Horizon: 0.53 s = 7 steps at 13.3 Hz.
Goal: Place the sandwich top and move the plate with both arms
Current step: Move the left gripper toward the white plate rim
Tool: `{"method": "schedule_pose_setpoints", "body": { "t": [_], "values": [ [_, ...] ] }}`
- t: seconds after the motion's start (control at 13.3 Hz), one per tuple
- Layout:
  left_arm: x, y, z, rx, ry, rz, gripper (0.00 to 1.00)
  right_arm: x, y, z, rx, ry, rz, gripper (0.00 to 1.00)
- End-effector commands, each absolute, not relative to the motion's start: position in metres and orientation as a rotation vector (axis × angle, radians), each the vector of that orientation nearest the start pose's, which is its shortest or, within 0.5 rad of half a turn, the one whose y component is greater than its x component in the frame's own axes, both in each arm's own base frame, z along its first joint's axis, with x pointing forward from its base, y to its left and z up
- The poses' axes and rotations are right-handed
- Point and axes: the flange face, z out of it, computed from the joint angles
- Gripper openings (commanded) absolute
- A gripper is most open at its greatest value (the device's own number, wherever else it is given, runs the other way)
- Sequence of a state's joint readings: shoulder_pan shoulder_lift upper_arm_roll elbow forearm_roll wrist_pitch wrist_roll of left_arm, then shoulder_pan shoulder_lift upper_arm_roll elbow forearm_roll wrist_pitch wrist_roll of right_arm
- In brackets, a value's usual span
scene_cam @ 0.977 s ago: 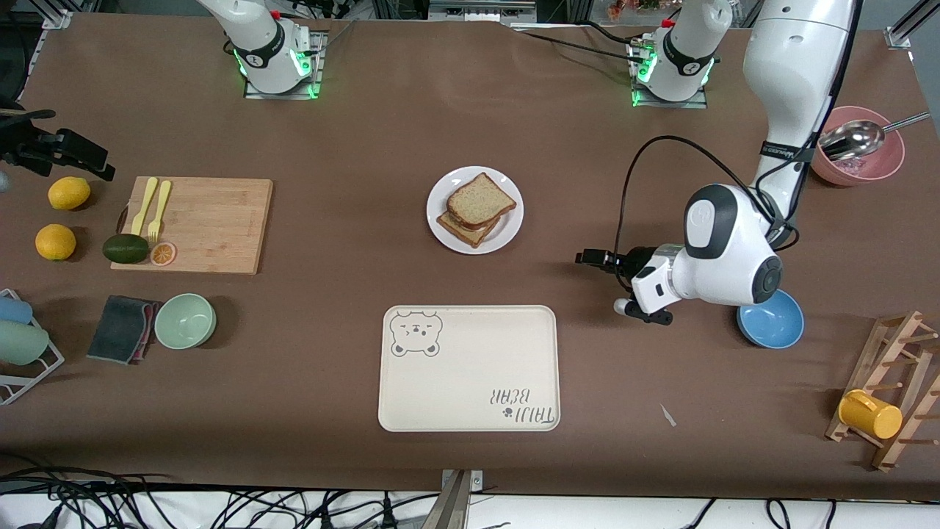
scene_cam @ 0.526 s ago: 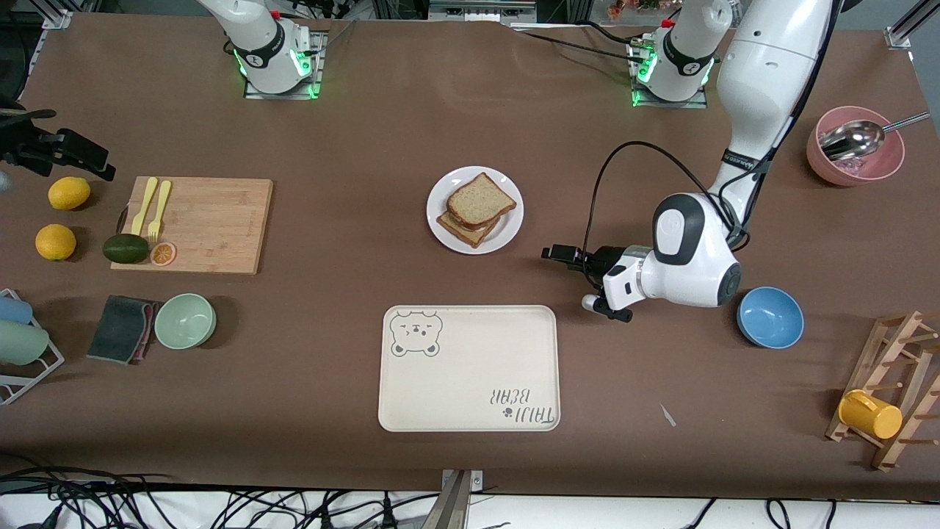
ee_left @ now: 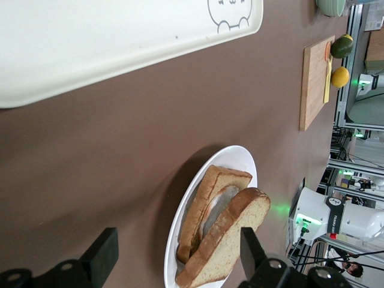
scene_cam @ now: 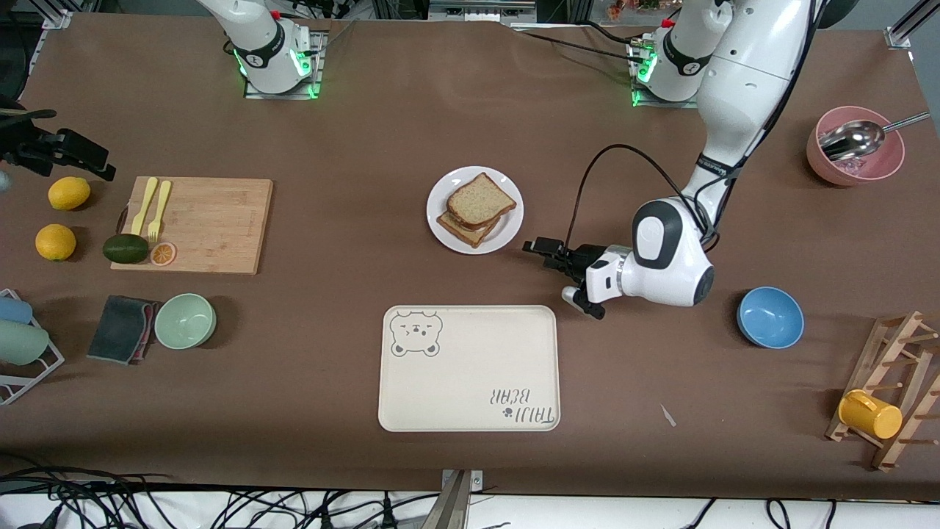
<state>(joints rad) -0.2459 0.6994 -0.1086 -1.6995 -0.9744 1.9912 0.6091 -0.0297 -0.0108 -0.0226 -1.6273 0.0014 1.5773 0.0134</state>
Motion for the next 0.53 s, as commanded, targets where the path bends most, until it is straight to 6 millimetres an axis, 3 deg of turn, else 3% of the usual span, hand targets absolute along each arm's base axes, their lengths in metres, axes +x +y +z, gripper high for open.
{"method": "schedule_pose_setpoints", "body": {
  "t": [0.0,0.45],
  "values": [
    [0.570,-0.274,0.167,2.164,-0.397,-0.273,0.90,0.549,-0.027,0.611,-3.121,0.110,0.069,1.00],
    [0.564,-0.275,0.156,2.114,-0.391,-0.268,0.82,0.549,-0.026,0.611,-3.123,0.108,0.069,1.00]
  ]
}}
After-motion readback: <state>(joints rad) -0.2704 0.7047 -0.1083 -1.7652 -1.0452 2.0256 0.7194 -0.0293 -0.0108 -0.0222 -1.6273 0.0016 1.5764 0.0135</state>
